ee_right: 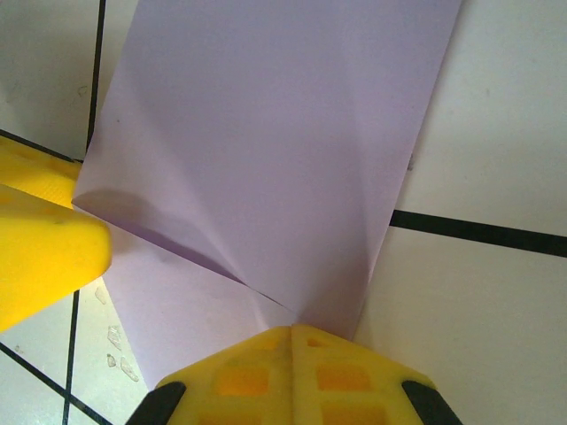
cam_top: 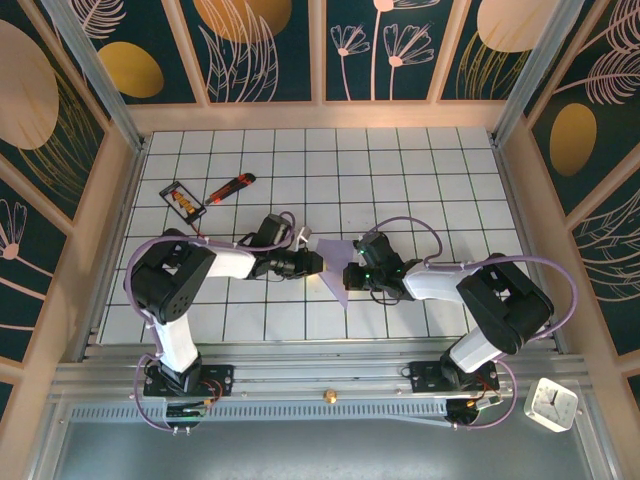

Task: Fold a paper plane with a square sheet of paper (pick it up from the middle)
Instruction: Fourth fold the wing at the center of the table.

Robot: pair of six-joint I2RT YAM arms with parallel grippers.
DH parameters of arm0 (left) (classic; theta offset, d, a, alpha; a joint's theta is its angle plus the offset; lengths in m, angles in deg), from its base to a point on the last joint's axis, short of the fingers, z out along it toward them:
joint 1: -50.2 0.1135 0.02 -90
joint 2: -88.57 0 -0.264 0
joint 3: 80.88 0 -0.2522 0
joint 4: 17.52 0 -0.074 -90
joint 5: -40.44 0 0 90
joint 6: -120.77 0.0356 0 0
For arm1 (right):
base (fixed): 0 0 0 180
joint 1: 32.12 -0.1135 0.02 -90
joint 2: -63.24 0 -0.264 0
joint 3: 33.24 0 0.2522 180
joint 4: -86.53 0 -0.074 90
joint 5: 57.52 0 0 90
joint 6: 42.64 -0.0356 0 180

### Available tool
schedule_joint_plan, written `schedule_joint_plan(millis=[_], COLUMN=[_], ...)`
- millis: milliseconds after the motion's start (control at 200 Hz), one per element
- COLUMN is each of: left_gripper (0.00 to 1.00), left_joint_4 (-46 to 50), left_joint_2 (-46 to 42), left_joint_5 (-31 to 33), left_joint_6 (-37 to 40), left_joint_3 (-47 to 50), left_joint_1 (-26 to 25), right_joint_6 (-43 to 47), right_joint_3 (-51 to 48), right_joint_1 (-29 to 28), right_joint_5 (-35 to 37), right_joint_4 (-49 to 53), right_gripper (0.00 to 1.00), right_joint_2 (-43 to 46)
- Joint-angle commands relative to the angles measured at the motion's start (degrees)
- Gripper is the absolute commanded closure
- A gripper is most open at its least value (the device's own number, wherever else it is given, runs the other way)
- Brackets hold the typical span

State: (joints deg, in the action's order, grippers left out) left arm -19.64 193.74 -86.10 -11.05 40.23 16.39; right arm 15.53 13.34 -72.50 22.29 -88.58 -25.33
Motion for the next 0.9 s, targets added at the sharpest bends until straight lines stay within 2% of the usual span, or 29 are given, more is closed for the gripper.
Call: schedule_joint_plan(millis=[0,205,350,535,666,896], left_gripper=[0.76,0.90,1.00,1.00,1.00,1.00], left_joint_4=[3.53,2.93,0.90,-2.31,-2.33,2.04], left_joint_2=[1.20,1.45,-0.65,-9.22,-14.24,-16.26], left_joint_5=[0.80,0.61,1.52,8.05,12.76,15.00], left_joint_6=[4.74,4.02,-0.63,-16.57,-26.90,-33.40], left_joint_3=[-2.00,-1.90,-0.50,5.53,8.74,8.25], left_joint_1=[0.15,0.16,0.19,0.10,-0.87,-2.94], right_joint_6=[1.75,3.25,5.28,8.16,8.39,7.10], right_joint_3=[-1.29,0.31,1.45,1.77,1.82,1.89], right_joint_1=[0.57,0.57,0.57,-0.53,-4.60,-12.31], right_joint_5=[1.89,1.45,1.62,3.06,6.70,14.32], right_joint_4=[4.04,4.72,5.70,6.98,6.68,3.35], right_gripper=[1.00,1.00,0.97,0.82,0.73,0.59], right_joint_2=[-1.50,-1.71,-0.56,6.49,9.61,8.82])
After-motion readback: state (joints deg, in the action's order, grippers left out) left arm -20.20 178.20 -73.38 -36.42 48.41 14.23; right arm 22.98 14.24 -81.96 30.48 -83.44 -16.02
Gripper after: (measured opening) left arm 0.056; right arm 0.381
